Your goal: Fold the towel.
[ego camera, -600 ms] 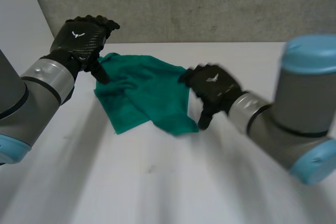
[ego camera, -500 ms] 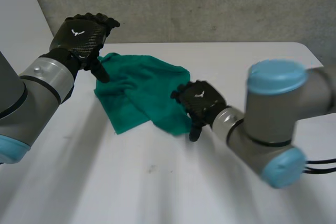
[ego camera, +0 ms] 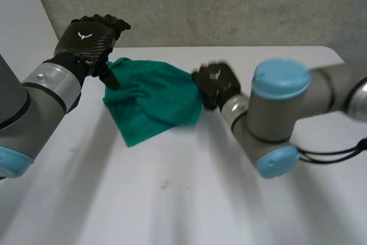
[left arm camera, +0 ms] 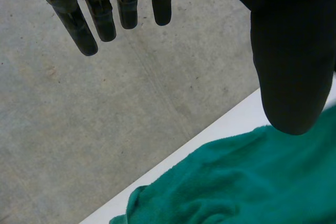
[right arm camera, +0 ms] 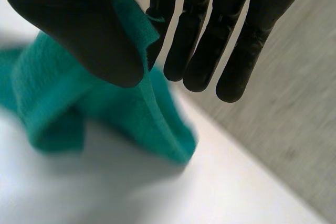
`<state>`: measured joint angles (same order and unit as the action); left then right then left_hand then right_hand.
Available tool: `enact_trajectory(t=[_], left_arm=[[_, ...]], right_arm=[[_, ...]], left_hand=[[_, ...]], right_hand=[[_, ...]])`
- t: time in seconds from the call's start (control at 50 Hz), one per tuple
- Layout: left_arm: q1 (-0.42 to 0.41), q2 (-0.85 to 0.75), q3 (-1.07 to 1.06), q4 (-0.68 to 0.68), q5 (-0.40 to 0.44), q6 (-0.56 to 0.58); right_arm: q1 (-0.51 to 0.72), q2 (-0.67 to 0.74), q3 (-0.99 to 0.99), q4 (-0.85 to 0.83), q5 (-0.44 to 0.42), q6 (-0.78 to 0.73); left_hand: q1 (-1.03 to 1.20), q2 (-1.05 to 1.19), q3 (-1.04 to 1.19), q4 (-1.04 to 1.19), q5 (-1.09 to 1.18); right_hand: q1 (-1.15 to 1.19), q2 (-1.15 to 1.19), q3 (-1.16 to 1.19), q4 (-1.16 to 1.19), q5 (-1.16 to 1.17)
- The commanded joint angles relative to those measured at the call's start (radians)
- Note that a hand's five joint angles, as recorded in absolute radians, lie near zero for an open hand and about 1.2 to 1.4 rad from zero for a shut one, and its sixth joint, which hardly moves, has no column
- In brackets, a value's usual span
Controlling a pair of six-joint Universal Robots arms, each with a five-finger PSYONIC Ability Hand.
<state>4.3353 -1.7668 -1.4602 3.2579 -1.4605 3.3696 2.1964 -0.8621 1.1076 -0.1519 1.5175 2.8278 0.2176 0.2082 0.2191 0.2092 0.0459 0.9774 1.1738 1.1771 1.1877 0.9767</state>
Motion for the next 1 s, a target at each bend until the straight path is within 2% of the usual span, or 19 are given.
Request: enact_trajectory(t=[0.02,0.08,0.18,0.34,0.38,0.4,0.42,0.44,0.46,0.56,0.64,0.68,0.78,0.86,0.9,0.92,0.94,0.96,1.0], left_arm=[[0.017,-0.057,0.021,0.003,0.003,0.001],[0.043,-0.155,0.046,-0.010,0.005,-0.009],[0.029,-0.212,0.046,-0.013,0.011,-0.062],[-0.100,-0.298,0.086,0.020,0.012,-0.334],[-0.115,-0.304,0.093,0.025,0.009,-0.366],[-0.124,-0.304,0.092,0.028,0.008,-0.395],[-0.126,-0.304,0.090,0.029,0.006,-0.407],[-0.126,-0.304,0.090,0.029,0.006,-0.407],[-0.129,-0.300,0.084,0.037,0.006,-0.417],[-0.114,-0.286,0.077,0.029,0.000,-0.409],[-0.086,-0.229,0.035,0.020,0.006,-0.406],[-0.077,-0.191,0.008,0.017,0.008,-0.406],[-0.115,-0.033,-0.092,0.011,0.006,-0.406],[-0.158,0.058,-0.169,0.037,0.008,-0.406],[-0.158,0.046,-0.177,0.069,0.006,-0.404],[-0.157,0.027,-0.175,0.091,0.005,-0.403],[-0.155,-0.026,-0.160,0.132,0.002,-0.385],[-0.155,-0.058,-0.144,0.147,0.000,-0.366],[-0.142,-0.145,-0.093,0.155,-0.003,-0.270]], right_arm=[[-0.012,-0.397,-0.011,0.018,-0.118,0.211],[-0.015,-0.472,-0.020,0.041,-0.174,0.219],[-0.001,-0.511,-0.018,0.078,-0.177,0.223],[0.023,-0.534,0.040,0.123,-0.183,0.280],[0.031,-0.532,0.060,0.124,-0.178,0.292],[0.031,-0.531,0.066,0.126,-0.177,0.291],[0.031,-0.529,0.070,0.126,-0.175,0.292],[0.029,-0.528,0.075,0.124,-0.172,0.292],[0.025,-0.525,0.078,0.124,-0.169,0.292],[-0.007,-0.523,0.087,0.127,-0.114,0.297],[-0.082,-0.528,0.095,0.127,-0.077,0.289],[-0.128,-0.529,0.097,0.130,-0.076,0.286],[-0.204,-0.529,0.095,0.162,-0.083,0.289],[-0.225,-0.519,0.107,0.204,-0.106,0.298],[-0.224,-0.517,0.121,0.218,-0.128,0.297],[-0.227,-0.517,0.142,0.221,-0.151,0.295],[-0.227,-0.518,0.153,0.219,-0.160,0.292],[-0.227,-0.518,0.164,0.218,-0.169,0.292],[-0.228,-0.534,0.181,0.215,-0.192,0.298]], left_hand=[[-0.036,-0.027,-0.038,-0.028,-0.039],[-0.039,-0.030,-0.041,-0.031,-0.042],[-0.039,-0.030,-0.041,-0.031,-0.042],[0.022,0.031,0.021,0.030,0.019],[0.212,0.221,0.210,0.220,0.209],[0.675,0.685,0.674,0.684,0.672],[0.941,0.951,0.940,0.950,0.939],[0.944,0.954,0.943,0.953,0.941],[1.176,1.186,1.175,1.185,1.173],[1.179,1.188,1.177,1.187,1.176],[1.179,1.188,1.177,1.187,1.176],[1.179,1.188,1.177,1.187,1.176],[1.179,1.188,1.177,1.187,1.176],[1.179,1.188,1.177,1.187,1.176],[1.179,1.188,1.177,1.187,1.176],[0.880,0.889,0.878,0.888,0.877],[0.278,0.287,0.276,0.286,0.275],[0.135,0.145,0.134,0.144,0.132],[0.111,0.120,0.109,0.119,0.108]], right_hand=[[0.419,0.222,0.219,0.209,0.245],[0.419,0.222,0.219,0.209,0.245],[0.419,0.222,0.219,0.209,0.245],[0.419,0.222,0.219,0.209,0.245],[0.419,0.222,0.219,0.209,0.245],[0.419,0.222,0.219,0.209,0.245],[0.419,0.222,0.219,0.209,0.245],[0.419,0.222,0.219,0.209,0.245],[0.419,0.222,0.219,0.209,0.245],[0.419,0.222,0.219,0.209,0.245],[0.419,0.222,0.219,0.209,0.245],[0.419,0.222,0.219,0.209,0.245],[0.419,0.222,0.219,0.209,0.245],[0.419,0.222,0.219,0.209,0.245],[0.419,0.222,0.219,0.209,0.245],[0.419,0.222,0.219,0.209,0.245],[0.419,0.222,0.219,0.209,0.245],[0.419,0.222,0.219,0.209,0.245],[0.419,0.222,0.219,0.209,0.245]])
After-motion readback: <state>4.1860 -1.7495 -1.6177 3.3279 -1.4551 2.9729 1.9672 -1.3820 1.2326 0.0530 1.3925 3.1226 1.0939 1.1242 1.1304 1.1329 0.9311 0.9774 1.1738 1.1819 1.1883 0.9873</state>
